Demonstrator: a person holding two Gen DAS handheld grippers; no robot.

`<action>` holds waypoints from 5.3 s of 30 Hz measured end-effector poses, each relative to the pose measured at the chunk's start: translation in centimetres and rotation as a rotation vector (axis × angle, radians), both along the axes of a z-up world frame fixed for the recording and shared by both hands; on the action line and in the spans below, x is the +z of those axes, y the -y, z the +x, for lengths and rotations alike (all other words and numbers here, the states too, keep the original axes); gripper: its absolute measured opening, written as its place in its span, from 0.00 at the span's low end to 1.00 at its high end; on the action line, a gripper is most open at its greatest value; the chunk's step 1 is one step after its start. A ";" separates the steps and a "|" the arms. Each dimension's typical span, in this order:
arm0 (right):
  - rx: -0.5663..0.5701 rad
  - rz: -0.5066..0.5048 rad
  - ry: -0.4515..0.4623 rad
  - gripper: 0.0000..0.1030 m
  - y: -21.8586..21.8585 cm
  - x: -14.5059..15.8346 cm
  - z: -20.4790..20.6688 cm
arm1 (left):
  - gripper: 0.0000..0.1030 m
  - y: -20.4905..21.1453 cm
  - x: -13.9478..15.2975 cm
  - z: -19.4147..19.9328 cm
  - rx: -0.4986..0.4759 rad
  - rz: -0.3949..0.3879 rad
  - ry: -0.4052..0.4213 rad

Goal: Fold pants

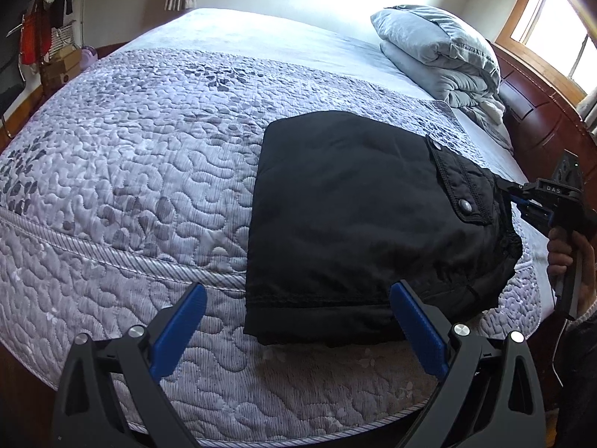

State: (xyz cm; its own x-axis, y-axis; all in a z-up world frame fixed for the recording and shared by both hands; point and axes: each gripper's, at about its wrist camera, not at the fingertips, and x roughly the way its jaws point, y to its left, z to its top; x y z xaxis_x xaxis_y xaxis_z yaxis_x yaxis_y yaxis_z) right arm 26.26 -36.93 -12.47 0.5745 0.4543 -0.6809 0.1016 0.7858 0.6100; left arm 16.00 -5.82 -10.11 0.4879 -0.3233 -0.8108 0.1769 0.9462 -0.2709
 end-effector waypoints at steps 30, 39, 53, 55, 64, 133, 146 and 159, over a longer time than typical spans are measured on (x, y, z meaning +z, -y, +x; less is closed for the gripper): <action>0.032 0.001 -0.085 0.52 -1.6 -2.0 -9.2 | 0.96 1.1 2.0 0.5 0.001 0.129 0.046; 0.015 -0.056 -0.065 0.52 -2.3 -1.5 -10.9 | 0.96 1.2 1.6 0.4 -0.024 0.173 0.003; 0.007 -0.089 -0.070 0.71 -1.3 -0.4 -14.8 | 0.96 -4.6 0.2 2.1 -0.081 -0.175 -0.217; 0.002 -0.084 -0.078 0.72 -1.1 -0.6 -14.9 | 0.96 -5.4 -0.6 2.6 -0.080 -0.251 -0.268; 0.003 -0.055 -0.096 0.72 -1.3 -1.6 -15.4 | 0.96 -5.6 -4.1 3.1 -0.029 -0.376 -0.389; 0.135 0.139 -0.210 0.91 0.3 -7.8 -5.9 | 0.96 -3.7 -5.3 12.7 -0.181 -0.507 -0.433; 0.156 0.257 -0.228 0.95 2.5 -8.8 -6.8 | 0.96 -3.7 -10.7 12.9 -0.241 -0.633 -0.575; 0.179 0.285 -0.227 0.98 2.8 -9.3 -6.2 | 0.96 0.0 -10.8 13.3 -0.354 -0.640 -0.594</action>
